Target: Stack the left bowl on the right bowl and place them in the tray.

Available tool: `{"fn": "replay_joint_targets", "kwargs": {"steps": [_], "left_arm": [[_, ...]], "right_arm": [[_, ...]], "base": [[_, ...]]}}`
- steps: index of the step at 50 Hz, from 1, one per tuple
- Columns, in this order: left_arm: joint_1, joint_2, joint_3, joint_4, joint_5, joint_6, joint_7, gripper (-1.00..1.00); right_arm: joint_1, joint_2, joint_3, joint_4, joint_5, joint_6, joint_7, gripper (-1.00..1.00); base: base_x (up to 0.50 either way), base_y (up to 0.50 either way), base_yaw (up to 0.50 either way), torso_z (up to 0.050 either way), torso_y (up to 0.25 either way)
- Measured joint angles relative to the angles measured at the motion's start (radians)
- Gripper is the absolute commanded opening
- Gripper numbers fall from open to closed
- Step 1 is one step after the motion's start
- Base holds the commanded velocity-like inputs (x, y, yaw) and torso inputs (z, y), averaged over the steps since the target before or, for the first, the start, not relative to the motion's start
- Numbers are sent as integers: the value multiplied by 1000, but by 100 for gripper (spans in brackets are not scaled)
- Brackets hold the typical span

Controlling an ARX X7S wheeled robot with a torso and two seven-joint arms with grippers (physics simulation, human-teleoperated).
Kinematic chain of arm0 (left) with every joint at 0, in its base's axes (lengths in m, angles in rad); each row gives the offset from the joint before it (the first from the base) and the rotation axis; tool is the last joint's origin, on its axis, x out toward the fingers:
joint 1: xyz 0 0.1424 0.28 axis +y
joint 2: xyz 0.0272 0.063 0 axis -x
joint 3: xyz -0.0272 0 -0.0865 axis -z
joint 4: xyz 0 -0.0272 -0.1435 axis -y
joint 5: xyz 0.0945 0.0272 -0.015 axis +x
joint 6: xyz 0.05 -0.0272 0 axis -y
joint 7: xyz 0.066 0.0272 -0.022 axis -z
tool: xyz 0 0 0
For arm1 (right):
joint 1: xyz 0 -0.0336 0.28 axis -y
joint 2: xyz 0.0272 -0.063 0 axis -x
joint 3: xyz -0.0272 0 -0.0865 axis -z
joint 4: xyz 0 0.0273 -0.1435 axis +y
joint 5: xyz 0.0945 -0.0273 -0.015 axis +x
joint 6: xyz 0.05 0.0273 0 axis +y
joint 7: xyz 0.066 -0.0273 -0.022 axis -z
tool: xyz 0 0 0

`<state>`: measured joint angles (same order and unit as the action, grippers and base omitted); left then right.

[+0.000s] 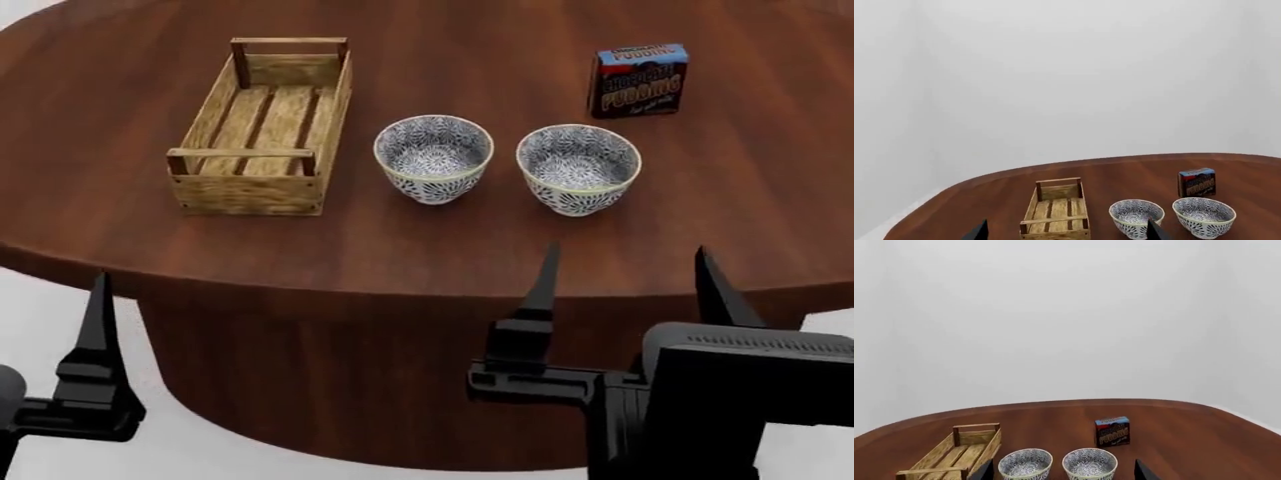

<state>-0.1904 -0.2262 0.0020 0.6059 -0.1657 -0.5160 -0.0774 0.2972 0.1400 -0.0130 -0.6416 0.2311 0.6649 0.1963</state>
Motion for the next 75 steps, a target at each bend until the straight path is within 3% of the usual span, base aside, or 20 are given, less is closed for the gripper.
{"fn": "replay_joint_targets", "kwargs": {"steps": [20,34,75], "left_arm": [[-5,-13,6,2,1,4,-14,100],[-7,-22,20,8,8,-6,-26,100],[-9,-38,41,20,-2,-16,-51,100]], "right_arm": [[-3,16,-16,-40,12,21,26,100],[-12,32,-34,-53,12,8,34,100],[-20,44,-18,-68,68,2,56,100]], "base": [[54,500,0,0,0],[417,335,0,0,0],[500,25,0,0,0]]}}
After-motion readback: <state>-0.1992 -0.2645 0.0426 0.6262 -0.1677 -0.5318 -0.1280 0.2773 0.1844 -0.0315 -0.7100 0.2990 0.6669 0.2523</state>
